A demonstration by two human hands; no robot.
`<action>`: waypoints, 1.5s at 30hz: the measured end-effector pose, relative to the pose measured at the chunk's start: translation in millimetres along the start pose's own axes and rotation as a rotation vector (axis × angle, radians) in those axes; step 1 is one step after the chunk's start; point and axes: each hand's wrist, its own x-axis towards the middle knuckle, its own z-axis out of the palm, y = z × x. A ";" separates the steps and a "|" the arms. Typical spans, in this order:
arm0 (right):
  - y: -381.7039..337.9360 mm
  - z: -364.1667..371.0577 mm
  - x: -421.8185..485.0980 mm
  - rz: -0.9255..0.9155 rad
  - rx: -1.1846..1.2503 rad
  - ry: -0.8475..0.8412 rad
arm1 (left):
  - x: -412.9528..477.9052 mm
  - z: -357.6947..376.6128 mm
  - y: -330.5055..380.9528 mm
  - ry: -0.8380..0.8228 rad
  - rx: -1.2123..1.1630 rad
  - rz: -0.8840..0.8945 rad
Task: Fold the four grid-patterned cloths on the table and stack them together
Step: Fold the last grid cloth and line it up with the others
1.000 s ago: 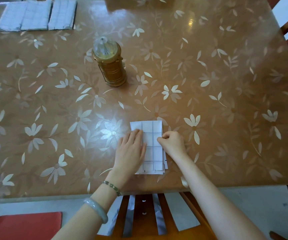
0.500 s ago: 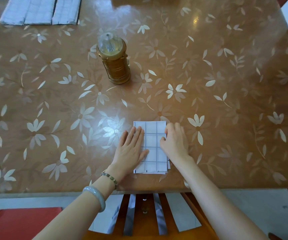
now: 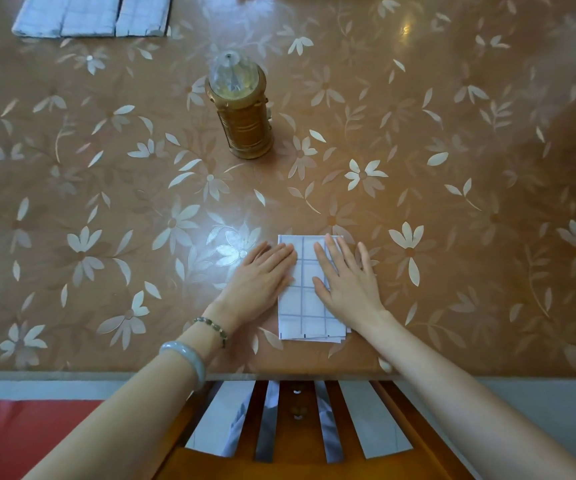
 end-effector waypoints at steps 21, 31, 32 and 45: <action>-0.3 5.7 -0.3 0.010 -0.022 0.049 | -29.6 1.1 -3.4 -0.177 0.003 -0.013; 0.8 10.0 1.2 0.028 0.016 0.032 | 22.8 -32.0 44.5 0.103 -1.180 -0.912; 0.9 10.2 1.4 0.034 0.020 0.034 | 26.5 -31.8 44.6 0.112 -1.220 -0.986; 28.4 -103.0 25.0 0.125 0.800 -0.268 | 9.3 -57.5 30.3 -0.250 -1.185 -0.540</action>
